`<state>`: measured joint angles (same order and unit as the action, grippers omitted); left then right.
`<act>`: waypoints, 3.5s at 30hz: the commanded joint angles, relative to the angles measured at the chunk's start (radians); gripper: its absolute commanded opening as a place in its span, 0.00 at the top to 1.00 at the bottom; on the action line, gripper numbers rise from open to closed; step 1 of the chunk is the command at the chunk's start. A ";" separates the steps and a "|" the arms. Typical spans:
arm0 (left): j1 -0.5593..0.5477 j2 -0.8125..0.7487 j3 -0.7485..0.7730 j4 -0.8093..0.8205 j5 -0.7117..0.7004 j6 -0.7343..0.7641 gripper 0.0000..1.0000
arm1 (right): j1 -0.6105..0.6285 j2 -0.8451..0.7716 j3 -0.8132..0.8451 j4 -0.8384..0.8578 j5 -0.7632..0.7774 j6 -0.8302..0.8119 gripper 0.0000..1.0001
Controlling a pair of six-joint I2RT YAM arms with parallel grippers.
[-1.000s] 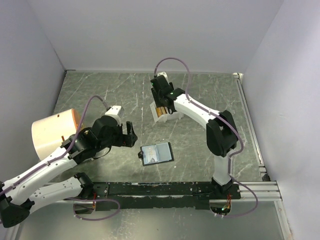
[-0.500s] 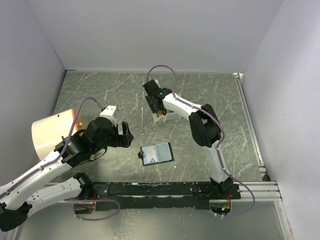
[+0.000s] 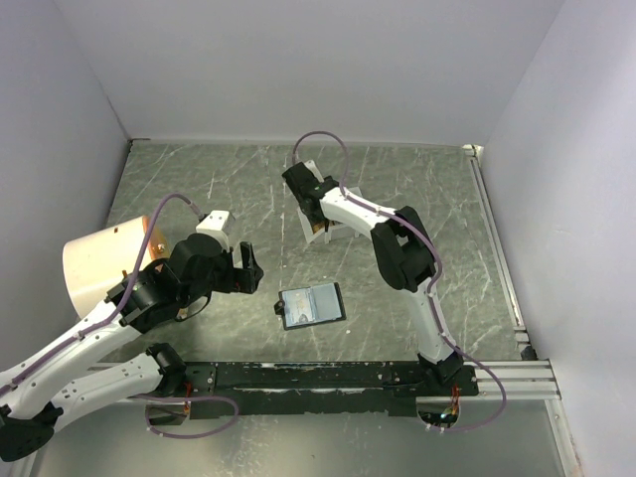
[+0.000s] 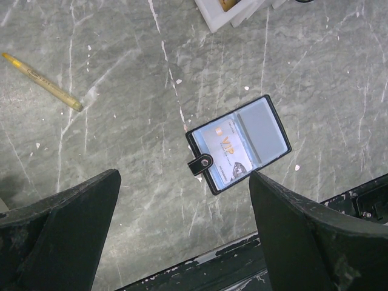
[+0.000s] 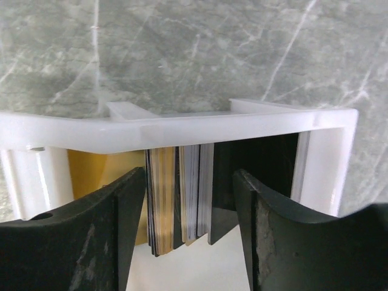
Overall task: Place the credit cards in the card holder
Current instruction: Pick up the credit card from the storage box.
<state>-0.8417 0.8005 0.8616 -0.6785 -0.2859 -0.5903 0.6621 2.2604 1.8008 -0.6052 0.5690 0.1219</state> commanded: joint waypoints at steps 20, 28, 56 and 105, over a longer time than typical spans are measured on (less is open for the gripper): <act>-0.005 0.005 0.014 -0.001 -0.019 0.006 0.01 | -0.001 -0.025 -0.029 0.056 0.330 -0.085 0.60; -0.004 0.004 0.010 -0.001 -0.019 0.005 0.01 | -0.002 -0.030 -0.051 0.081 0.353 -0.093 0.72; -0.005 0.010 0.009 0.001 -0.022 0.001 0.01 | -0.026 -0.096 -0.090 0.143 0.316 -0.121 0.87; -0.005 0.008 0.004 0.000 -0.024 -0.006 0.01 | -0.049 -0.113 -0.144 0.183 0.255 -0.121 0.93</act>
<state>-0.8417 0.8165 0.8612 -0.6785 -0.2886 -0.5911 0.6228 2.1975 1.6691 -0.4465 0.8131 0.0082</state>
